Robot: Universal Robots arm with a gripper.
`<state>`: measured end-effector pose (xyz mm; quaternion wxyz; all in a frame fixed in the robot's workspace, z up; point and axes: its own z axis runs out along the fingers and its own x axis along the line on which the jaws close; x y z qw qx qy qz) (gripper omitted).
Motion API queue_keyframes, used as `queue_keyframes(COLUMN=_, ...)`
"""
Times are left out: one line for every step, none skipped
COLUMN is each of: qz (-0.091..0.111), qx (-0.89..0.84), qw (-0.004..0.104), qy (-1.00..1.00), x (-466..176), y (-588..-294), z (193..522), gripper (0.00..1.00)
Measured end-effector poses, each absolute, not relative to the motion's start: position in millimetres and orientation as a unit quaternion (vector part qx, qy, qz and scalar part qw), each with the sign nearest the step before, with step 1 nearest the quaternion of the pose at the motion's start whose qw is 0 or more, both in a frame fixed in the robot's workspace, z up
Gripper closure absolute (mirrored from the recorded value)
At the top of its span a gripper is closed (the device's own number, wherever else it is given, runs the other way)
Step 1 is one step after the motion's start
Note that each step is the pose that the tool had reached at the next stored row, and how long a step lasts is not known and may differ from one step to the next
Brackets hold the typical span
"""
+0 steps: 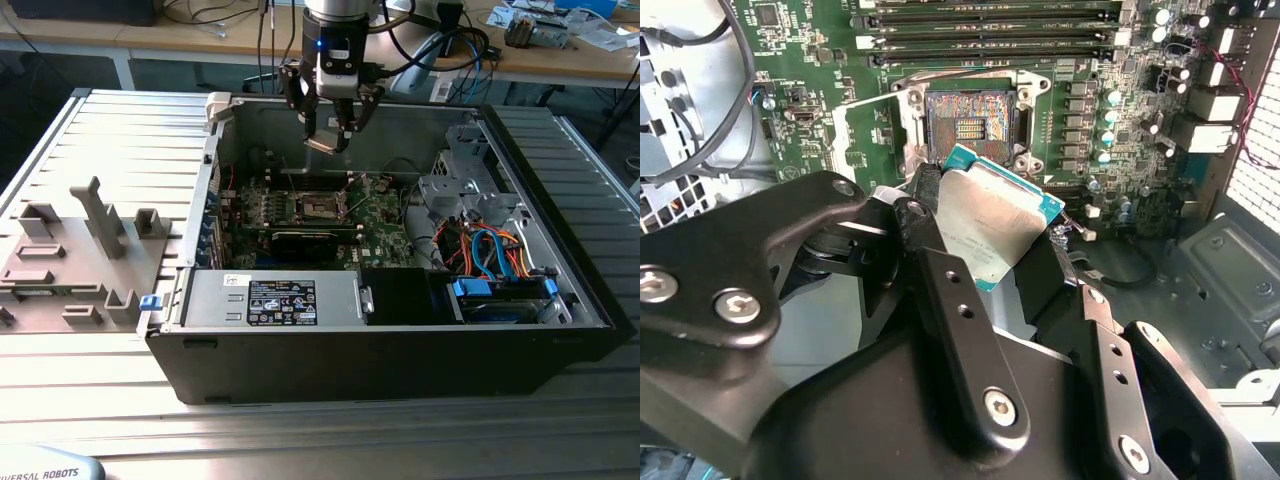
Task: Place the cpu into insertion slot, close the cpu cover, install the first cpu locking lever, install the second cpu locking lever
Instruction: 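Place the cpu into insertion slot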
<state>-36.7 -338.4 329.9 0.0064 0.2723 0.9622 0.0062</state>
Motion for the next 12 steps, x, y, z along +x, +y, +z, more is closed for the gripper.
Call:
queue_keyframes(qz=0.006, qx=0.273, qw=0.006, qy=0.962, x=-36.7, y=-338.4, z=329.8, gripper=0.46)
queue_keyframes(qz=0.006, qx=0.274, qw=0.006, qy=0.962, x=-36.7, y=-338.4, z=329.8, gripper=0.46)
queue_keyframes(qz=0.006, qx=0.275, qw=0.006, qy=0.962, x=-36.7, y=-338.4, z=329.7, gripper=0.46)
queue_keyframes(qz=0.006, qx=0.275, qw=0.006, qy=0.961, x=-36.7, y=-338.4, z=329.7, gripper=0.46)
queue_keyframes(qz=0.006, qx=0.276, qw=0.006, qy=0.961, x=-36.7, y=-338.4, z=329.7, gripper=0.46)
queue_keyframes(qz=0.006, qx=0.276, qw=0.006, qy=0.961, x=-36.7, y=-338.4, z=329.7, gripper=0.46)
queue_keyframes(qz=0.006, qx=0.276, qw=0.006, qy=0.961, x=-36.7, y=-338.4, z=329.7, gripper=0.46)
queue_keyframes(qz=0.006, qx=0.277, qw=0.006, qy=0.961, x=-36.7, y=-338.4, z=329.7, gripper=0.46)
queue_keyframes(qz=0.006, qx=0.277, qw=0.006, qy=0.961, x=-36.7, y=-338.4, z=329.6, gripper=0.46)
queue_keyframes(qz=0.006, qx=0.278, qw=0.006, qy=0.961, x=-36.7, y=-338.4, z=329.6, gripper=0.46)
queue_keyframes(qz=0.006, qx=0.278, qw=0.006, qy=0.96, x=-36.7, y=-338.4, z=329.6, gripper=0.46)
queue_keyframes(qz=0.006, qx=0.279, qw=0.006, qy=0.96, x=-36.7, y=-338.4, z=329.6, gripper=0.46)
